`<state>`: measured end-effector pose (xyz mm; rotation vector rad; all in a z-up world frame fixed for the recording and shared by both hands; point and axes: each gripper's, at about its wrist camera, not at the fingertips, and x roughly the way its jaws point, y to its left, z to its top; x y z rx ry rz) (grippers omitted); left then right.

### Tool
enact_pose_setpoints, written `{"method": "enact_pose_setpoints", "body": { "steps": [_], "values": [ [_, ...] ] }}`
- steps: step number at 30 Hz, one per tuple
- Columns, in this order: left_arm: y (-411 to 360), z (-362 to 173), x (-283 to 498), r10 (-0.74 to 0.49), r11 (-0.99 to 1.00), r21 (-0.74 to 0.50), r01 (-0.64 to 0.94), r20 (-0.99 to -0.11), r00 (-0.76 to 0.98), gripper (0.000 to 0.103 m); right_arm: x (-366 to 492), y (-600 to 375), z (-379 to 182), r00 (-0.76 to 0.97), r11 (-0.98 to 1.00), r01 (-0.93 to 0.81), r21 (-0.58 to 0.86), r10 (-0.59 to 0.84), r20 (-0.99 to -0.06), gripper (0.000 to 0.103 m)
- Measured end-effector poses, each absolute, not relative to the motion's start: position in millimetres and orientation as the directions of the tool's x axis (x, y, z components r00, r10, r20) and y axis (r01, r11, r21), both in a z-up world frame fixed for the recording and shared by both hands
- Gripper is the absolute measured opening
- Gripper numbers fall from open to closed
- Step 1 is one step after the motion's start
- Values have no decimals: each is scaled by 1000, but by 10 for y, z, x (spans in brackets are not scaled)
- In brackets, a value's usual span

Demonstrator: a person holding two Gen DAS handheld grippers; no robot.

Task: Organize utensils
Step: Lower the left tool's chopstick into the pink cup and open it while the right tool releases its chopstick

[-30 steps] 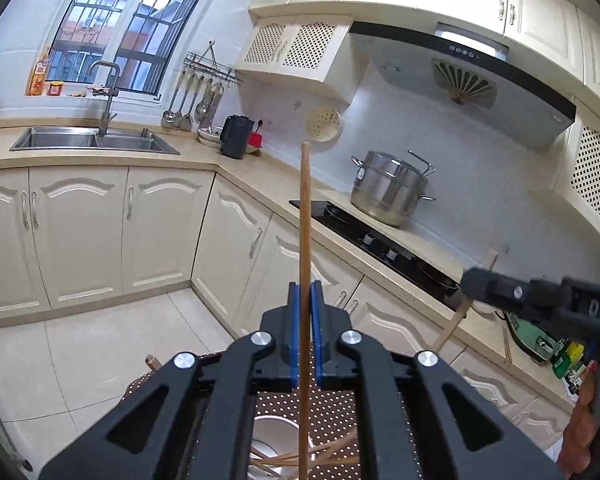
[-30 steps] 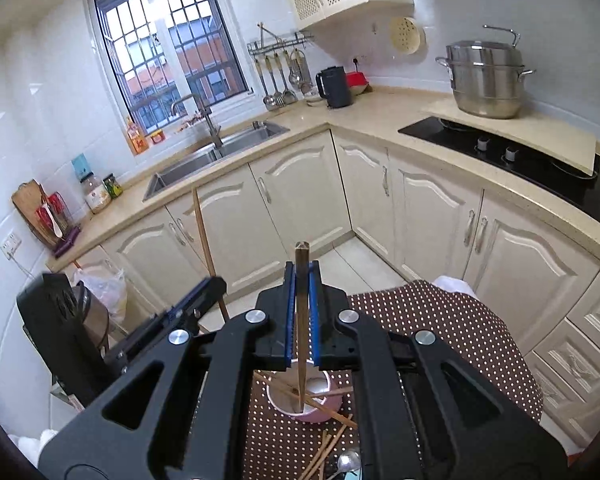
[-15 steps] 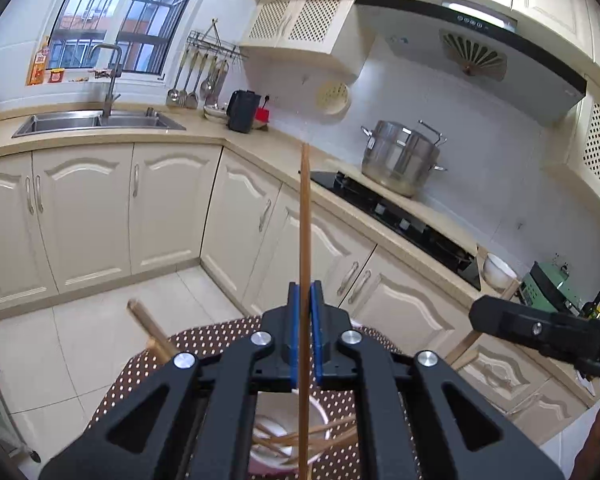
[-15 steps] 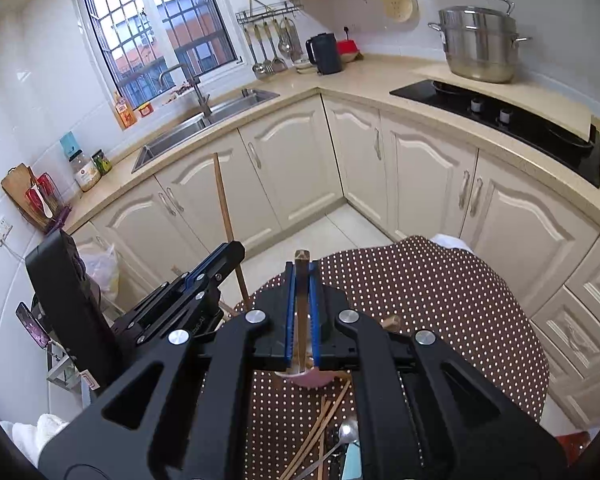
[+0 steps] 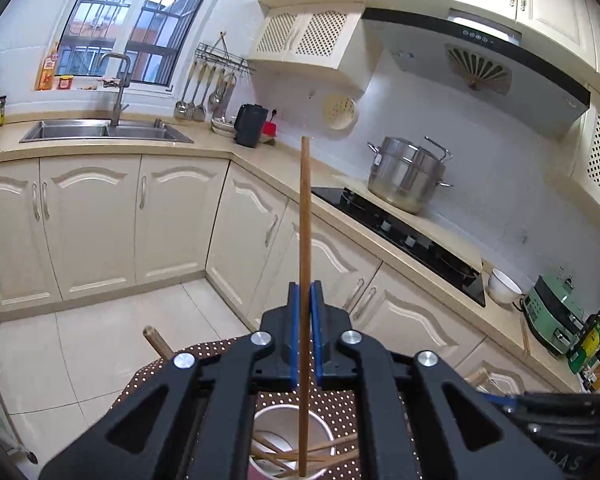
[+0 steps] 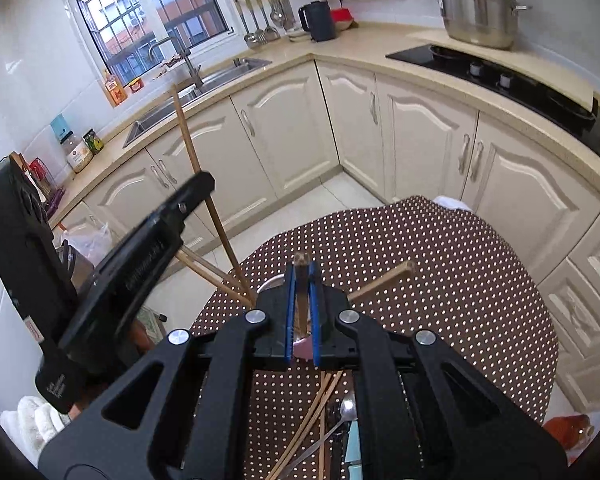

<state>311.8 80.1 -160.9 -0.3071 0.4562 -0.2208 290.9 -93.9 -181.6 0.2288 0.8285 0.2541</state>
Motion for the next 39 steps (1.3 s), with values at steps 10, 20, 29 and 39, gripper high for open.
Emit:
{"method": "enact_pose_setpoints", "body": {
  "steps": [10,20,29,39],
  "values": [
    [707,-1741,3186,-249,947,-293,132,-410,878,5,2906,-968,-1812,635,940,-125,318,322,-702,7],
    [607,-1922,3061,-243,959,-245,143,-449,860,5,2931,-1001,-1813,630,935,-123,331,332,-702,7],
    [697,-2050,2862,-240,961,-245,130,-500,832,5,2914,-989,-1812,631,933,-129,337,339,-698,8],
    [748,-2120,2669,-261,958,-247,143,-557,789,7,2861,-958,-1810,627,934,-125,334,335,-703,8]
  ]
}}
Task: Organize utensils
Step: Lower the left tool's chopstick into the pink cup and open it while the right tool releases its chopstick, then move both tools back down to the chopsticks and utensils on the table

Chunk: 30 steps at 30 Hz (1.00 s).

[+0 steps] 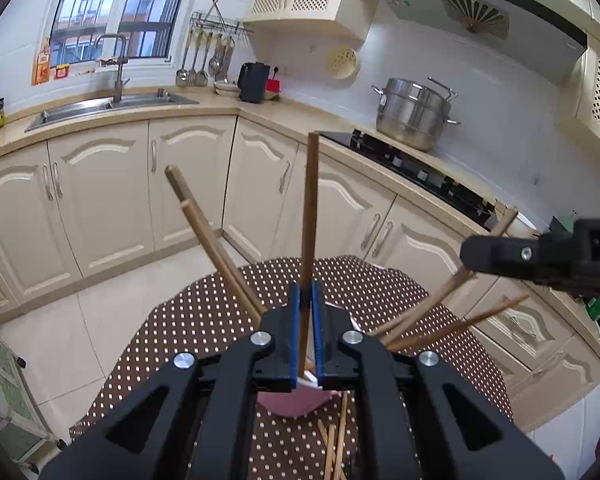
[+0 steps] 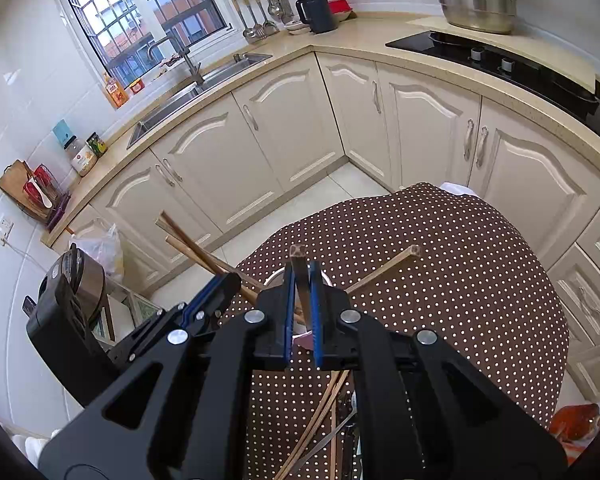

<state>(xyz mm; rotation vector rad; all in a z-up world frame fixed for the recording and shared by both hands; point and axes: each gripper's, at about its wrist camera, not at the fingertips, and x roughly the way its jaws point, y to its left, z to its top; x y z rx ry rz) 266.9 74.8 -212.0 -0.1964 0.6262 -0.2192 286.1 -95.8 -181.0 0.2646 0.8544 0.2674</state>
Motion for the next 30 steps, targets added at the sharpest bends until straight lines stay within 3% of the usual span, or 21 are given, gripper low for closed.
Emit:
{"method": "enact_pose_setpoints", "body": {
  "steps": [3,5,7,12,21,30],
  "values": [
    [766,-2118,2634,-268,956,-258,142,-563,782,23,2835,-948,-1804,629,935,-120,335,333,-703,16],
    [778,-2110,2622,-274,954,-264,144,-566,778,25,2802,-949,-1787,639,934,-114,339,330,-695,41],
    [779,-2107,2603,-276,954,-261,148,-572,772,28,2773,-956,-1759,655,933,-110,341,326,-682,50],
    [846,-2068,2508,-282,951,-275,142,-577,767,38,2728,-961,-1708,665,934,-106,340,321,-675,50],
    [873,-2062,2322,-309,946,-272,174,-606,733,46,2491,-989,-1535,705,949,-103,298,281,-651,53],
    [765,-2323,2177,-344,939,-265,219,-706,619,46,2147,-1237,-1445,742,970,-41,238,189,-644,54]
  ]
}}
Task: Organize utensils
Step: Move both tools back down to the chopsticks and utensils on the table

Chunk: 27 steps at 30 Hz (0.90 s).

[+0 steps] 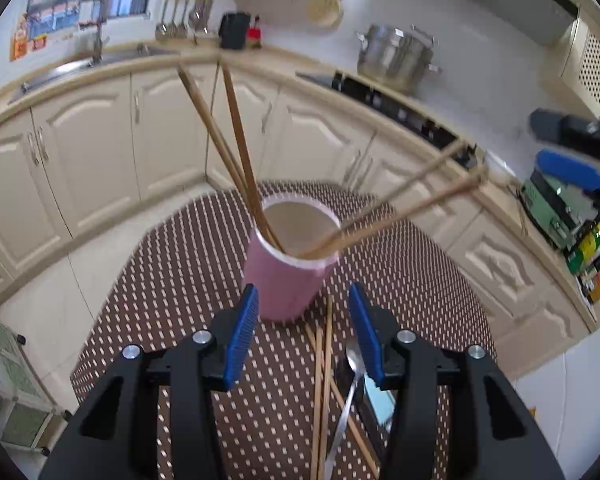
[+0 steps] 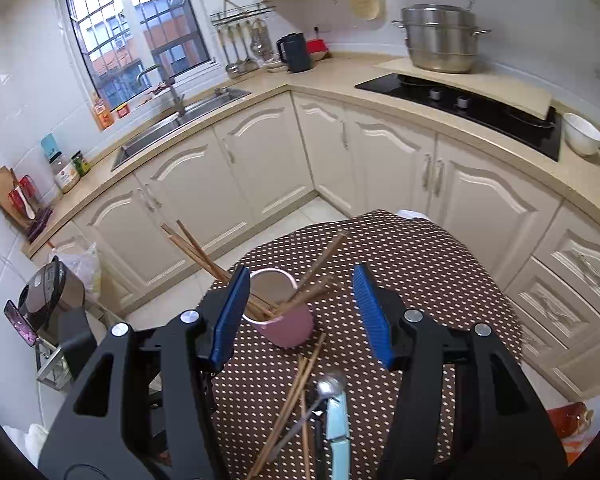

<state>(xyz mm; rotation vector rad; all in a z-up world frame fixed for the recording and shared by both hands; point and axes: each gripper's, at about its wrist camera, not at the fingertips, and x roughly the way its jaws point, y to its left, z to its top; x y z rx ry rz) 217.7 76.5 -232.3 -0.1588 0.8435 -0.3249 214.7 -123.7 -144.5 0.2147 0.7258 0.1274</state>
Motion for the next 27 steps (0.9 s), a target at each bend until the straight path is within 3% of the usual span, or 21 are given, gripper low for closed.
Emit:
{"method": "enact_pose_setpoints", "body": {
  "steps": [12,27],
  "values": [
    [507,-3021,2262,-321,936,-240,256,-882,344,46,1961,-1485,-2219,594,959,99,265,157,-789,55],
    [250,-3484,2361,-213,948,-146,281,-951,223,46,1924,-1541,-2891,426,942,170,290,195,-883,55]
  ]
}}
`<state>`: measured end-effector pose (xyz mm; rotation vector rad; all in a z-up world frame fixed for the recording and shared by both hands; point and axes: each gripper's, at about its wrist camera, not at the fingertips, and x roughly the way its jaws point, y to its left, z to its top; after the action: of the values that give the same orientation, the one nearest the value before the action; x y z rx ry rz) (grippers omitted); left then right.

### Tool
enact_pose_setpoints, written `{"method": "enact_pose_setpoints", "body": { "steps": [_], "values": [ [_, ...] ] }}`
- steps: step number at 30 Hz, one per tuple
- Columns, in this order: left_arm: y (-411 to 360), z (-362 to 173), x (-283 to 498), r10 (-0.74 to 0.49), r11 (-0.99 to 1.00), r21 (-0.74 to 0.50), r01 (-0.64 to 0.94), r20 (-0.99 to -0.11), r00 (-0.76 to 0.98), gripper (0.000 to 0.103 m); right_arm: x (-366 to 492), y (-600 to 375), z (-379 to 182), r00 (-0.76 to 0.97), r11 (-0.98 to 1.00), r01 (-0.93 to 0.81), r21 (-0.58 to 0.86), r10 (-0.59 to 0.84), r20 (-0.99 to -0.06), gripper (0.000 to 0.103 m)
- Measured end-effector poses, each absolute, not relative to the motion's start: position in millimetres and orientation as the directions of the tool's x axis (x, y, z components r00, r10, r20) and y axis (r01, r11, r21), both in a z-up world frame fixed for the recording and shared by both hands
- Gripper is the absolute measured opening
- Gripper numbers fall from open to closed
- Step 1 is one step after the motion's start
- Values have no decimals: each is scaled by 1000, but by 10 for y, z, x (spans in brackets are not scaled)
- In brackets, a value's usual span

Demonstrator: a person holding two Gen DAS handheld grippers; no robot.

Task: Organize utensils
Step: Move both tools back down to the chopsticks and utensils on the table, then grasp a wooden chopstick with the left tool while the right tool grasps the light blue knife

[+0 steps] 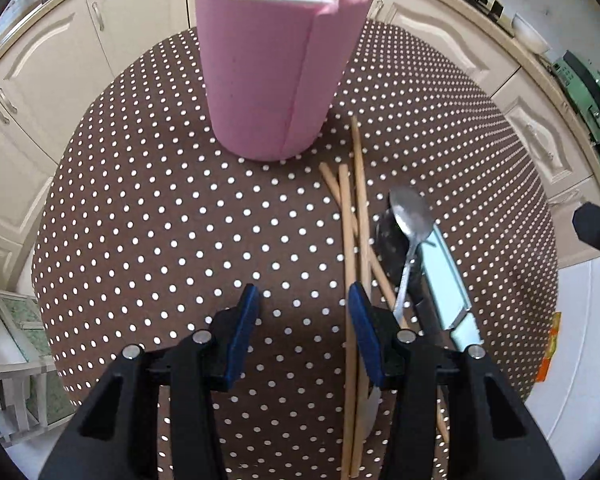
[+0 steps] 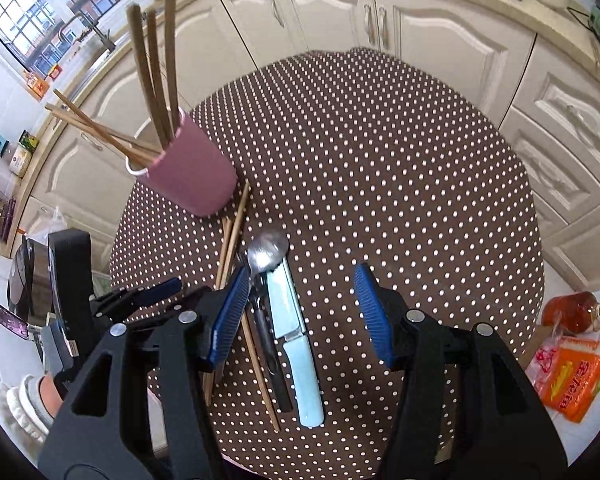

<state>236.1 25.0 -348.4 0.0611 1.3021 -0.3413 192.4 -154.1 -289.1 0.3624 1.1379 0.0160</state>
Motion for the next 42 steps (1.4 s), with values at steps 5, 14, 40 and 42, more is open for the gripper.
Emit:
{"method": "enact_pose_setpoints", "body": {
  "steps": [5,14,40,42],
  "values": [
    [186,-3536,2378,-214,947,-148,285,-953,216,46,1927,-1510,-3045,378,940,184,289,203,-903,55],
    [221,-3454,2439,-230,945,-165,283,-950,213,46,1912,-1464,-3215,323,939,197,283,211,-923,55],
    [156,-3543,2502,-198,945,-137,295,-962,187,46,1840,-1275,-3554,225,950,182,253,210,-951,58],
    [136,-3536,2502,-199,943,-137,302,-963,182,46,1837,-1258,-3593,219,951,178,251,211,-953,58]
  ]
}}
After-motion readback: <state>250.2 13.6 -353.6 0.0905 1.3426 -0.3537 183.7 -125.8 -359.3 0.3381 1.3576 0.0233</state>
